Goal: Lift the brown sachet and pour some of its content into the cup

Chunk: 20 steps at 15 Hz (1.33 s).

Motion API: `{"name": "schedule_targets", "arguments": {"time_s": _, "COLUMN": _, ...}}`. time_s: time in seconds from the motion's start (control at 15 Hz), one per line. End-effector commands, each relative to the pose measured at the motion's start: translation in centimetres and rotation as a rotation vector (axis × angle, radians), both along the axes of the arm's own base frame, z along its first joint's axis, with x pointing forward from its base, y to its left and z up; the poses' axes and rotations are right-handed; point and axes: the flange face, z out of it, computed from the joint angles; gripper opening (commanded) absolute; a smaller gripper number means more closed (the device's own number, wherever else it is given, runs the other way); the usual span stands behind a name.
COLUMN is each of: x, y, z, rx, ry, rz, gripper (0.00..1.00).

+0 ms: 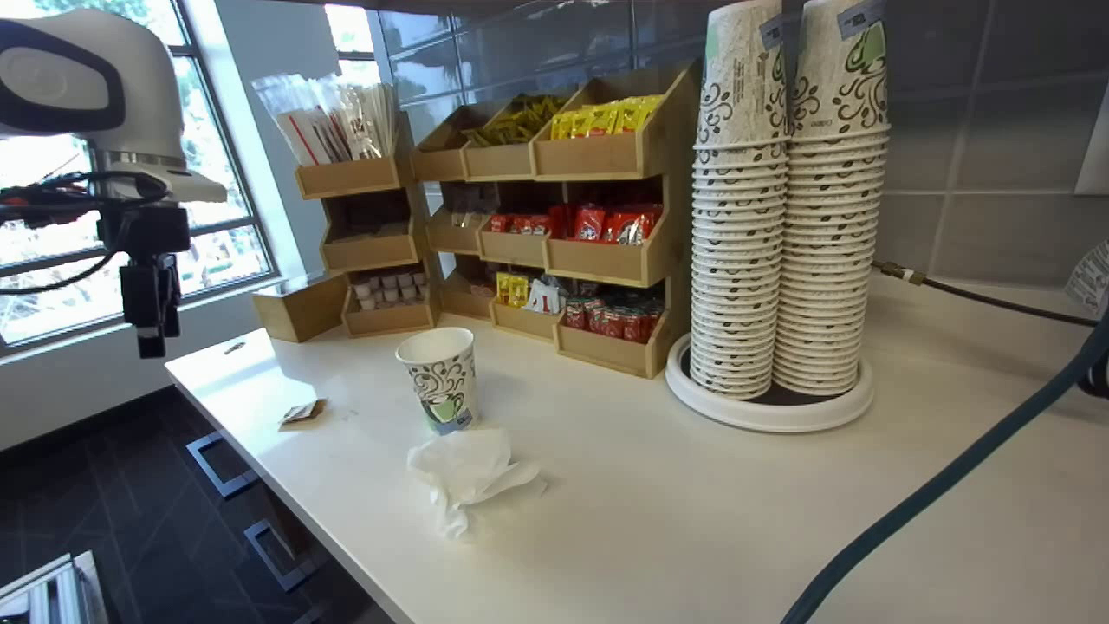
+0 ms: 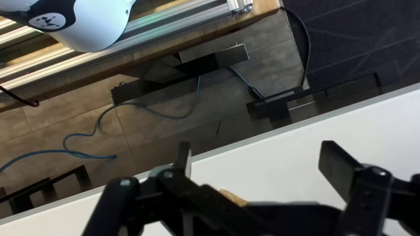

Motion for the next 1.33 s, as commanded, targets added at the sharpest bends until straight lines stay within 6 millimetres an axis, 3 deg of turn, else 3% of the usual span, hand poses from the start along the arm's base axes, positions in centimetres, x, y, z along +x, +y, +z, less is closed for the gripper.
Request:
{"name": "schedule_targets", "arguments": {"time_s": 0.0, "x": 1.1, "y": -0.4, "z": -3.0, "rx": -0.059, "ry": -0.079, "rz": -0.051, "gripper": 1.00}}
{"name": "schedule_targets", "arguments": {"time_s": 0.53, "x": 3.6, "y": 0.1, "z": -4.7, "rx": -0.105, "ry": -0.291, "rz": -0.139, "gripper": 1.00}}
{"name": "schedule_targets", "arguments": {"time_s": 0.8, "x": 4.3, "y": -0.1, "z": -4.9, "rx": -0.083, "ry": -0.309, "rz": -0.051, "gripper": 1.00}}
{"name": "schedule_targets", "arguments": {"time_s": 1.27, "x": 4.5, "y": -0.4, "z": -5.4, "rx": -0.068, "ry": -0.295, "rz": -0.087, "gripper": 1.00}}
